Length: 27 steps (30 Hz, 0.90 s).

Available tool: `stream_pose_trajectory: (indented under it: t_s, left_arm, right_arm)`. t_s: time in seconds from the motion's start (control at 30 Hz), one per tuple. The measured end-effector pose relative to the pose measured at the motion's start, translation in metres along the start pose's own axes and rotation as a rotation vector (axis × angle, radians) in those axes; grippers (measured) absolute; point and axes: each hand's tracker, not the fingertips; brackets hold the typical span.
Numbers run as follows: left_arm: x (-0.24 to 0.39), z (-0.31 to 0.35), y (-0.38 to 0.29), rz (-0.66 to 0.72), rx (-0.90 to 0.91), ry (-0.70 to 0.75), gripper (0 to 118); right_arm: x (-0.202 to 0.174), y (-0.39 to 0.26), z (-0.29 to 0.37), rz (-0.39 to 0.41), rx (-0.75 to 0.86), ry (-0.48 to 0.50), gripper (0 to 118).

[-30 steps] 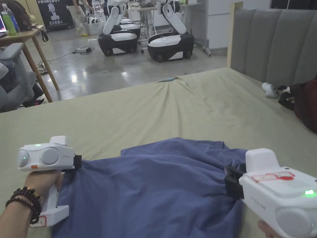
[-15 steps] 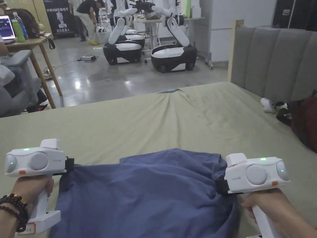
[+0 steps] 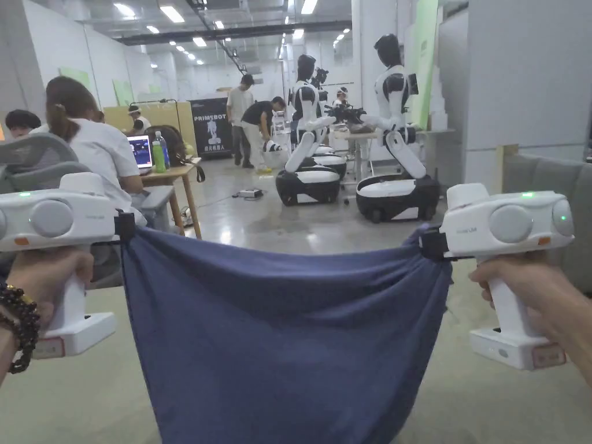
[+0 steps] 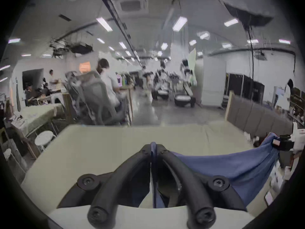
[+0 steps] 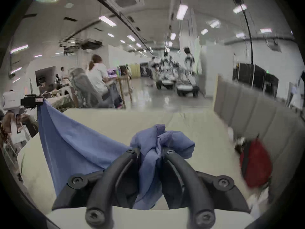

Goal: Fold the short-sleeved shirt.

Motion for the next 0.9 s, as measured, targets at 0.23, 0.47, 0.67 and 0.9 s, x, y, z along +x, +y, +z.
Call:
stream_pose_trajectory:
  t_s: [0.23, 0.47, 0.67, 0.9]
  left_arm:
    - [-0.025, 0.036, 0.100, 0.013, 0.177, 0.042, 3]
    - [-0.005, 0.014, 0.135, 0.004, 0.236, 0.083, 3]
    - [-0.005, -0.029, 0.110, -0.009, 0.223, 0.073, 3]
    - [0.000, -0.106, 0.018, -0.035, 0.051, 0.051, 3]
  right_arm:
    - [-0.013, 0.151, 0.014, 0.055, 0.109, -0.052, 21]
    - [-0.028, 0.197, -0.009, 0.090, 0.186, -0.157, 21]
    - [-0.015, 0.168, -0.057, 0.048, 0.187, -0.154, 21]
    - [-0.003, 0.079, -0.140, 0.025, 0.027, -0.143, 21]
